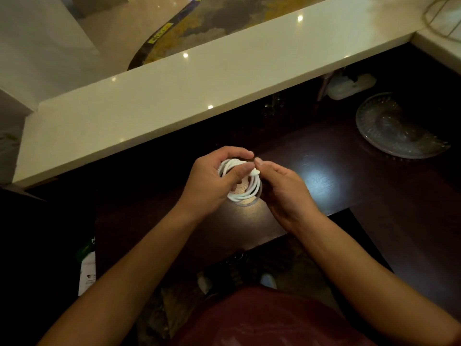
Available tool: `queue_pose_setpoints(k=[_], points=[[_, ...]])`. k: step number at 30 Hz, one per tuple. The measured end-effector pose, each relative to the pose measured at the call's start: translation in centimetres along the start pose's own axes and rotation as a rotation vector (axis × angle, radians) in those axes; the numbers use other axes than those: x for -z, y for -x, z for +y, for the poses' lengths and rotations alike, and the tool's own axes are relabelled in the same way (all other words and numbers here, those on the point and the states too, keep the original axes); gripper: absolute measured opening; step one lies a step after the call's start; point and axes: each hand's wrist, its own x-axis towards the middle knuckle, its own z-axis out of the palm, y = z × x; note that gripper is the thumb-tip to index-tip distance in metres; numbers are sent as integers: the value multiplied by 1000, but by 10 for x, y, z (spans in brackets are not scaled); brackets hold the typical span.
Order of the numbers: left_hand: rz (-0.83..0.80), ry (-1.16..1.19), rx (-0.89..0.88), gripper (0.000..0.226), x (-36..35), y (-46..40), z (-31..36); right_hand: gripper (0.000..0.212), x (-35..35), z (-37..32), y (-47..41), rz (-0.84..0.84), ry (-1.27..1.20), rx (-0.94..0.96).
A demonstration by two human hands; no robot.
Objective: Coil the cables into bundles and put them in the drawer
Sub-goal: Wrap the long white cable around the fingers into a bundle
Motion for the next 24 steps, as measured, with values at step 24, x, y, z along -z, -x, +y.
queue_pose_setpoints(k=[24], points=[[-182, -248, -144, 28, 16, -4, -10, 39, 10, -11, 2, -284, 29, 111]])
